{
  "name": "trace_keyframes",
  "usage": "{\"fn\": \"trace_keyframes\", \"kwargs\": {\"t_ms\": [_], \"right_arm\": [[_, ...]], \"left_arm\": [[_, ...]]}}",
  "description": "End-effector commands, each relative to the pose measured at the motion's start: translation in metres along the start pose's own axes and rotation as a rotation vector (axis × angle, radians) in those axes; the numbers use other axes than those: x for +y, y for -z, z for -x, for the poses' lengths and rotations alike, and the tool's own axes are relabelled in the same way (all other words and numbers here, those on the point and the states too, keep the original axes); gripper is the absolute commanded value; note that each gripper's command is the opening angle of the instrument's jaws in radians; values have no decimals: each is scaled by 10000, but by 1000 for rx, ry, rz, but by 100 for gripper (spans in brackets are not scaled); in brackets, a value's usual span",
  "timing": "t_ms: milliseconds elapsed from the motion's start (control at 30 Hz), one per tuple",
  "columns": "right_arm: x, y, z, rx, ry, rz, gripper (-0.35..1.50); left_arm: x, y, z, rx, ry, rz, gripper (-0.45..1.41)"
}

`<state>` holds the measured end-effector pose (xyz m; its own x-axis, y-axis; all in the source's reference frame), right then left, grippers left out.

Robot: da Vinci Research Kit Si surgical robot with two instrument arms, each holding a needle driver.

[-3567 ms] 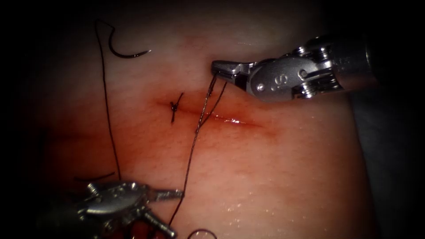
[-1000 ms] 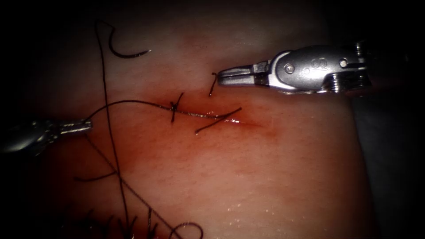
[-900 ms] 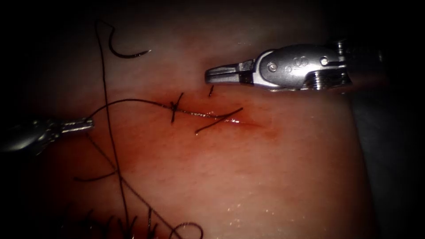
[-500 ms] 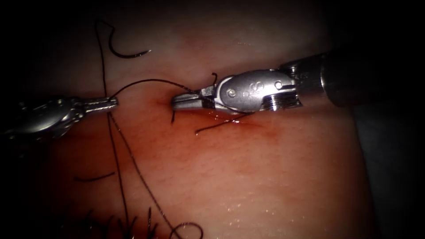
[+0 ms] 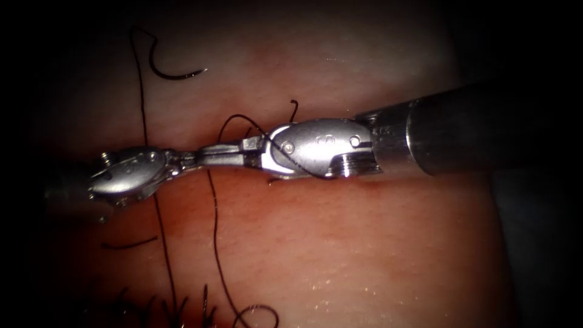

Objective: Wound Closure
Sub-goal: With the left hand loop the suture two times counter-clockwise around the right gripper.

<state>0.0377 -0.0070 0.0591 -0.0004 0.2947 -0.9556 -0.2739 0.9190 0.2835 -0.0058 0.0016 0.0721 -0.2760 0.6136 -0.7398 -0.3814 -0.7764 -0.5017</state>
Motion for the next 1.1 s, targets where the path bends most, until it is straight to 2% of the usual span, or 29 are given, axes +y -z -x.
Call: {"fn": "trace_keyframes", "kwargs": {"t_ms": [33,100,133,233,367,433,533,700,733,900,1000,1100], "right_arm": [[-2,-10,5,14,-5,34,37],[-2,-12,6,31,-24,58,64],[-1,-13,5,18,-27,97,88],[3,-13,3,-17,-31,159,113],[11,-9,6,-56,-35,220,130],[15,-8,12,-71,-30,250,133],[20,-9,18,-93,29,271,127],[26,-2,21,-155,124,235,127],[23,0,24,-183,177,214,122],[12,-4,37,-258,255,179,122],[-2,-4,54,-324,274,60,117],[-9,-1,65,-354,286,6,115]], "left_arm": [[2,-10,6,-6,-5,1,-45],[8,-14,9,-18,-11,4,-45],[12,-15,12,-23,-16,11,-45],[18,-13,14,-28,-21,14,-45],[29,-4,12,-28,-25,18,-45],[43,-3,8,-24,-27,23,-45],[72,-6,-1,-35,-37,47,-45],[96,6,-9,-35,-41,74,-45],[101,15,-14,-35,-53,81,-45],[113,24,-25,-32,-88,98,-45],[107,36,-53,-10,-142,116,-45],[90,48,-75,10,-169,76,-45]]}}
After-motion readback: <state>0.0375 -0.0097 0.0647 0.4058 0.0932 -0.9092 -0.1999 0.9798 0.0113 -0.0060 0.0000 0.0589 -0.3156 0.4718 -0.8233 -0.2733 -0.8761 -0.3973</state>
